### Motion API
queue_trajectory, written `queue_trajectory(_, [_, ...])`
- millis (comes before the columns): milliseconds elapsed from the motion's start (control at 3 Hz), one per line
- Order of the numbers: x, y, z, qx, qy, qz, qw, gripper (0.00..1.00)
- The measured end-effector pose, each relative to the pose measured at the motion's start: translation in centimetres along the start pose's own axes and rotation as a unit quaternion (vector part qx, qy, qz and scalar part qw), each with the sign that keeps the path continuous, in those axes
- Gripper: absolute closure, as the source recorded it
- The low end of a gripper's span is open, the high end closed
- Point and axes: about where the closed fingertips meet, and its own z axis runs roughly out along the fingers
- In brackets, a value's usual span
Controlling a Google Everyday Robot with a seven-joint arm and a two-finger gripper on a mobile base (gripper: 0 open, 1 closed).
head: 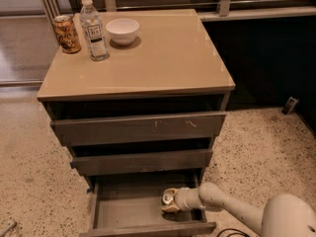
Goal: Pick green can from bottom drawer and place on counter
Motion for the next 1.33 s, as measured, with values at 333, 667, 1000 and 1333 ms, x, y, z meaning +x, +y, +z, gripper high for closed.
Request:
queue_trajectory(333, [-0.8, -0.5, -2.2, 0.011, 0.008, 0.002, 0.9999, 1.00])
queue_trajectory(667, [-6.7, 0.1, -6.9, 0.008, 0.016, 0.006, 0.9998, 1.00])
queue_trajectory(1000, [-13.9, 3.0, -10.2, -0.017, 0.018, 0.017, 0.9996, 1.00])
queue_trajectory(1333, [-22.4, 7.1, -14.8, -0.046, 0.032, 0.007, 0.9984, 1.00])
